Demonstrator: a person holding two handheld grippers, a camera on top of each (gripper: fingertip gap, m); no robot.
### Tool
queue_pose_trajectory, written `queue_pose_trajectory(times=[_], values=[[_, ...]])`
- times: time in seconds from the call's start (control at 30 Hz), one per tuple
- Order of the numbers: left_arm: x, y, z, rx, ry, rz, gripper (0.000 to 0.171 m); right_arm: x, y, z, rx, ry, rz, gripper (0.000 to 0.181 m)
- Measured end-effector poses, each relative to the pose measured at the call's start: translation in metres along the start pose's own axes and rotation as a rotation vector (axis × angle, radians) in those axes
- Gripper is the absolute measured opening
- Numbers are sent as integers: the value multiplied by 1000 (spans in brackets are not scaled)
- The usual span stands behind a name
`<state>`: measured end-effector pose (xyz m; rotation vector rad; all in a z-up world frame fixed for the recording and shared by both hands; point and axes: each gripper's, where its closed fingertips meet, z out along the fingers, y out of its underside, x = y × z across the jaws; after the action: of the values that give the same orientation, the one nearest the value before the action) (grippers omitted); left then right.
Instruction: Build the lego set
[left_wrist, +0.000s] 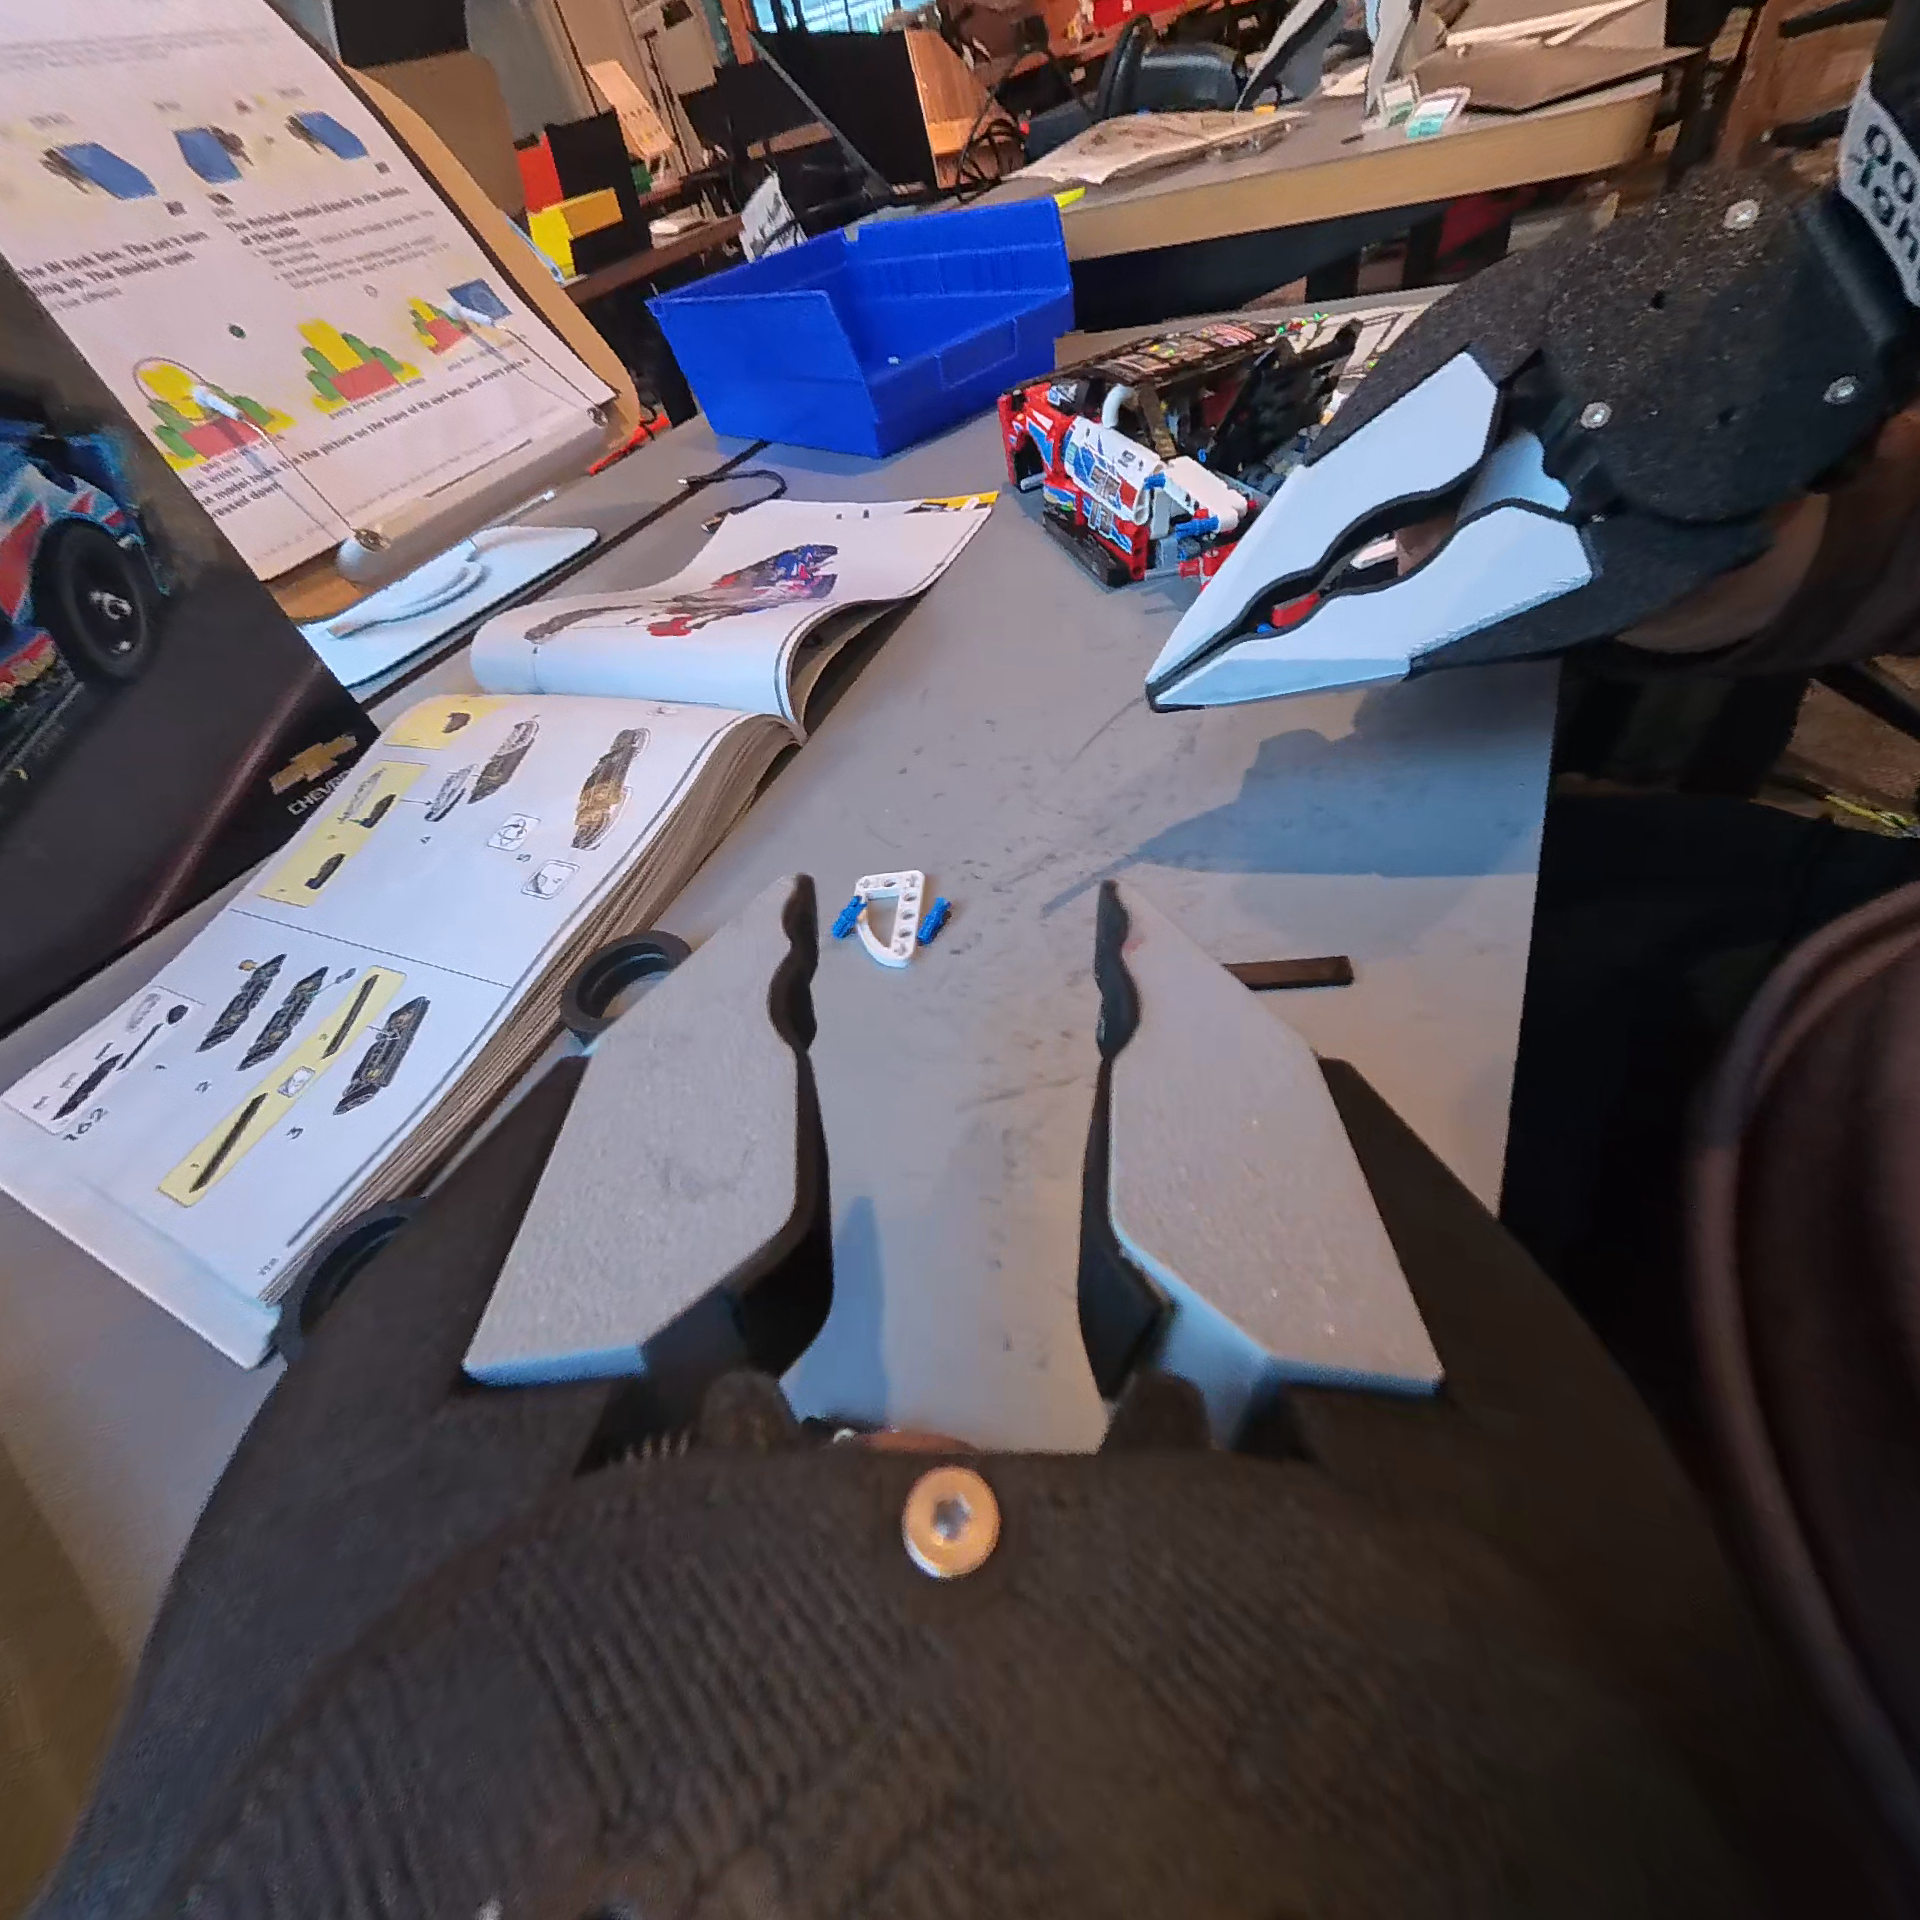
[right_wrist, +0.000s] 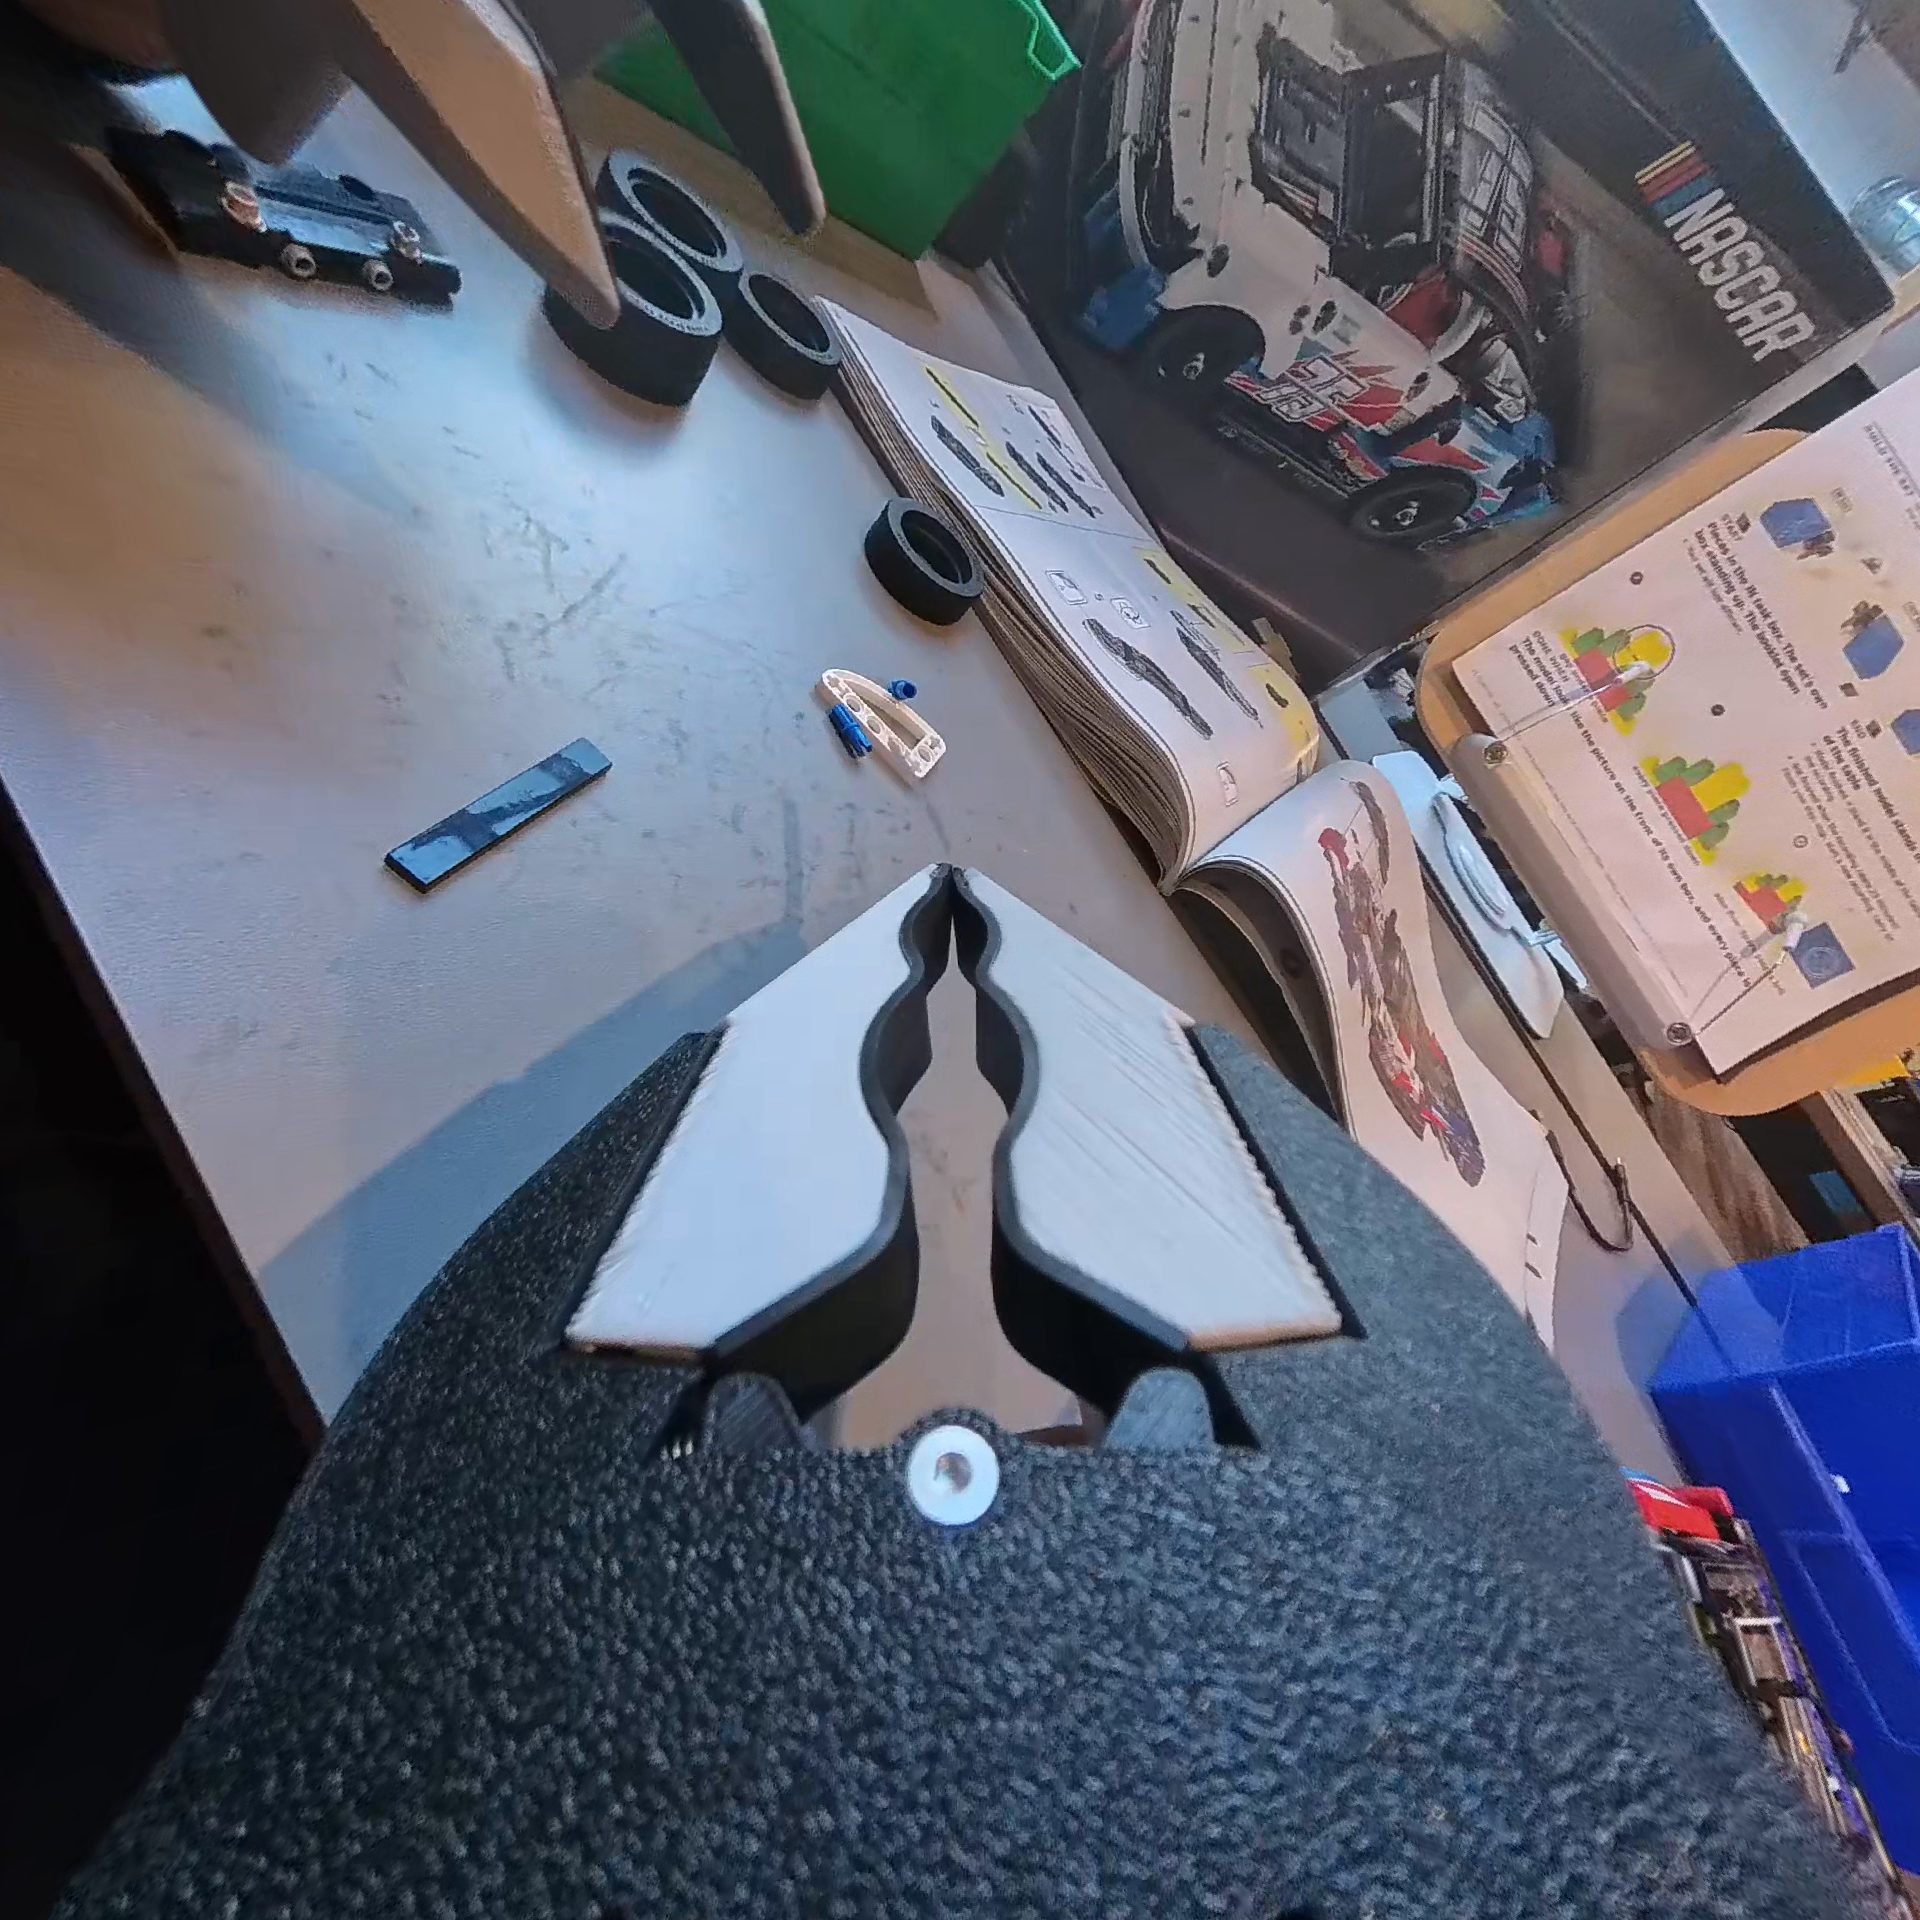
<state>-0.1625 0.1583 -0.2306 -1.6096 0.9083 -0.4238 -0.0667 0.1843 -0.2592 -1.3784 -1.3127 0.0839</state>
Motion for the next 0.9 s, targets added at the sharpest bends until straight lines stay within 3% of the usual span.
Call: queue_pose_trajectory(times=[0.9], values=[[-5, 1, -2, 11, -2, 7, 45, 3, 0, 1, 13, -12, 45, 0]])
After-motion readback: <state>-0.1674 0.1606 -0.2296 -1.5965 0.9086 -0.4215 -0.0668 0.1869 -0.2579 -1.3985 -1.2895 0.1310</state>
